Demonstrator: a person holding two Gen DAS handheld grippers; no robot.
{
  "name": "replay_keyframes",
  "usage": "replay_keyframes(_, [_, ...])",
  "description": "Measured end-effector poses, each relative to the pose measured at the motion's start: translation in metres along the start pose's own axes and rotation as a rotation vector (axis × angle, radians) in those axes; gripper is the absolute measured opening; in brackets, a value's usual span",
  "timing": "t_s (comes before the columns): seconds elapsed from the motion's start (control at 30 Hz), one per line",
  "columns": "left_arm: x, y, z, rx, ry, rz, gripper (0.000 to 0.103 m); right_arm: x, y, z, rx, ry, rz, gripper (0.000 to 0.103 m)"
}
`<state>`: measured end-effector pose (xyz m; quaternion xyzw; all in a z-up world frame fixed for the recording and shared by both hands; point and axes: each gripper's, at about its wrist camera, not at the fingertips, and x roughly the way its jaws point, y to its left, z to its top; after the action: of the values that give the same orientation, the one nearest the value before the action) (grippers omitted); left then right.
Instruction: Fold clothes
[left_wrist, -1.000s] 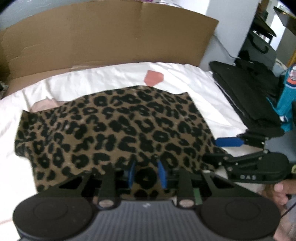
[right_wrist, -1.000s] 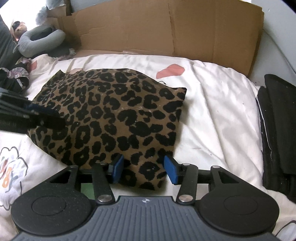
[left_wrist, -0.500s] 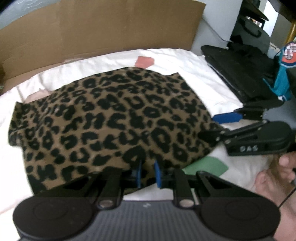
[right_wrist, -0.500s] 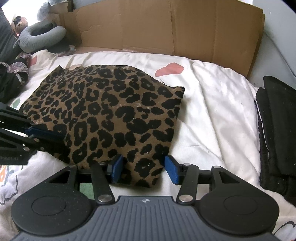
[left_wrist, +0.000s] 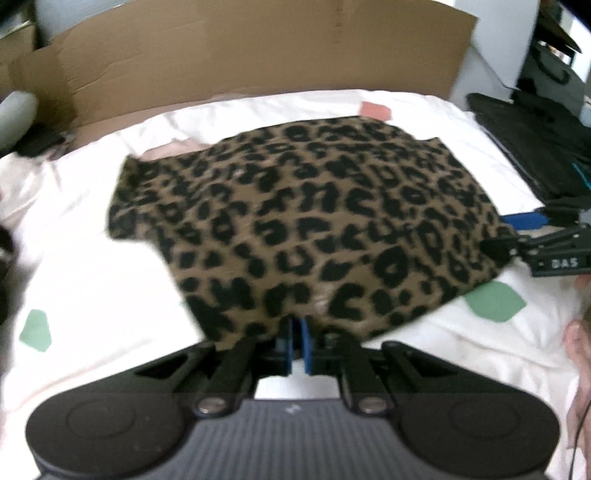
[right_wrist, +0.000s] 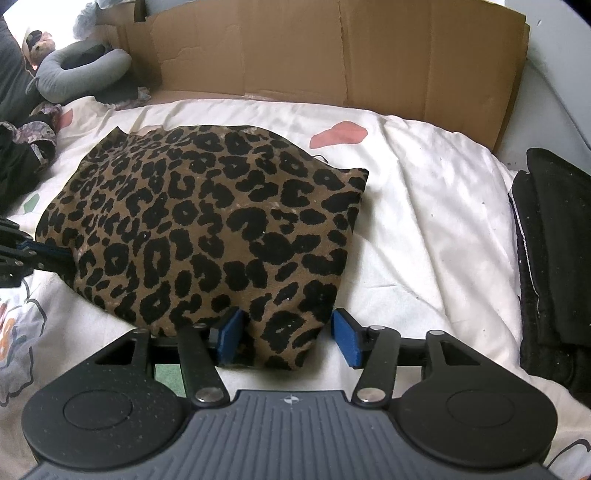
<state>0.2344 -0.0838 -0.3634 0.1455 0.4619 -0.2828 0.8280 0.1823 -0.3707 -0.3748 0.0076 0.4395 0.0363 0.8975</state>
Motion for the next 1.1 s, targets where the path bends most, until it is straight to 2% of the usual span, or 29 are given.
replay_keyframes(0.03, [-0.001,0.004,-0.001,-0.006,0.002,0.005,0.002,0.000,0.000,0.000,0.002,0.001,-0.004,0.064])
replay_keyframes(0.33, [-0.006,0.030,-0.006,-0.045,0.011,0.082,0.003,0.003,-0.002,0.001,0.001,0.006,-0.002,0.065])
replay_keyframes(0.43, [-0.010,0.036,-0.006,-0.060,0.014,0.121,0.022,-0.002,-0.003,0.004,0.003,-0.002,-0.010,0.065])
replay_keyframes(0.6, [-0.020,0.045,-0.004,-0.096,-0.007,0.092,0.028,-0.017,-0.012,0.006,0.060,-0.002,-0.004,0.063])
replay_keyframes(0.67, [-0.022,0.044,-0.004,-0.099,-0.008,0.075,0.039,-0.024,-0.016,0.004,0.101,-0.003,0.006,0.058])
replay_keyframes(0.73, [-0.020,0.043,-0.004,-0.105,-0.003,0.059,0.046,-0.028,-0.018,0.004,0.126,-0.002,0.010,0.055])
replay_keyframes(0.9, [-0.011,0.040,-0.003,-0.103,0.011,0.049,0.047,-0.025,-0.009,-0.001,0.085,0.021,0.018,0.051])
replay_keyframes(1.1, [-0.004,0.044,-0.005,-0.101,0.021,0.053,0.049,-0.017,-0.008,-0.005,0.009,0.047,-0.048,0.050])
